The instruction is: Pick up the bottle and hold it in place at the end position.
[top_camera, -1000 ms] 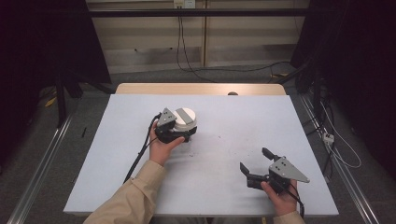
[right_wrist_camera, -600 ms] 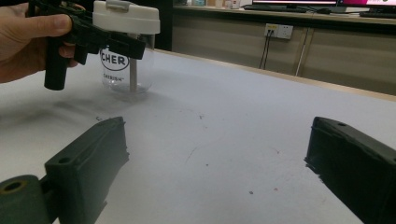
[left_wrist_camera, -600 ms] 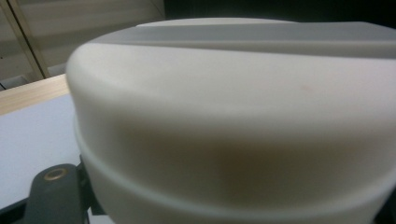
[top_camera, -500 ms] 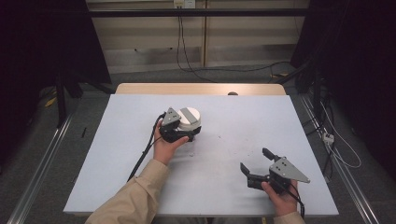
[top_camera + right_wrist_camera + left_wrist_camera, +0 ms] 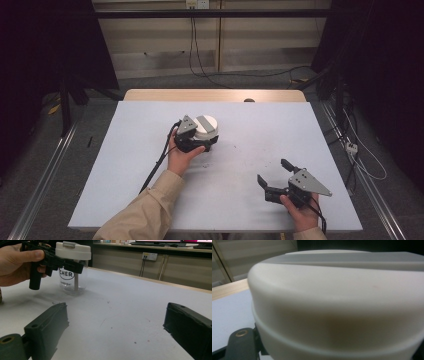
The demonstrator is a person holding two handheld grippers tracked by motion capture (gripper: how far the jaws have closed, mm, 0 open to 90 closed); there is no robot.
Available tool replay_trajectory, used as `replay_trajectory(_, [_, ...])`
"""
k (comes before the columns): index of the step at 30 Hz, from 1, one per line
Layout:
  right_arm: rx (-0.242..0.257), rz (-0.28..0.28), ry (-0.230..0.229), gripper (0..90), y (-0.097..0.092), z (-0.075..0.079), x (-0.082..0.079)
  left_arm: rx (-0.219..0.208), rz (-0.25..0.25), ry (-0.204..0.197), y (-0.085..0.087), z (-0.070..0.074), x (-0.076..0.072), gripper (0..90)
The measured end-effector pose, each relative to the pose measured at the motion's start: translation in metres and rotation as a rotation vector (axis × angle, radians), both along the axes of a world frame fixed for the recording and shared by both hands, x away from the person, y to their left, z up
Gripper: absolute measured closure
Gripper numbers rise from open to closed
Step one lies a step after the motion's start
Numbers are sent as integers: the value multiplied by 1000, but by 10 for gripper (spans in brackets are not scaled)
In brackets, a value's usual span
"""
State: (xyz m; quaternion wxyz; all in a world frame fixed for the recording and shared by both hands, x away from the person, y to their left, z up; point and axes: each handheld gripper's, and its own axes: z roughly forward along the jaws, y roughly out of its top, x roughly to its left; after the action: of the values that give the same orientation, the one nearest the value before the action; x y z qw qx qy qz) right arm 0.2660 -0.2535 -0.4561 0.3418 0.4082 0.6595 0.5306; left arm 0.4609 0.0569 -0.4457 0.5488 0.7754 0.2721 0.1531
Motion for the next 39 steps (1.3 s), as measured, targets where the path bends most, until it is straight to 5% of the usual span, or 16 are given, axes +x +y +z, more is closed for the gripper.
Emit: replay_trajectory(39, [-6,8,6,49,1,-1,0,10,-39,-27,-26,-4,-7,185])
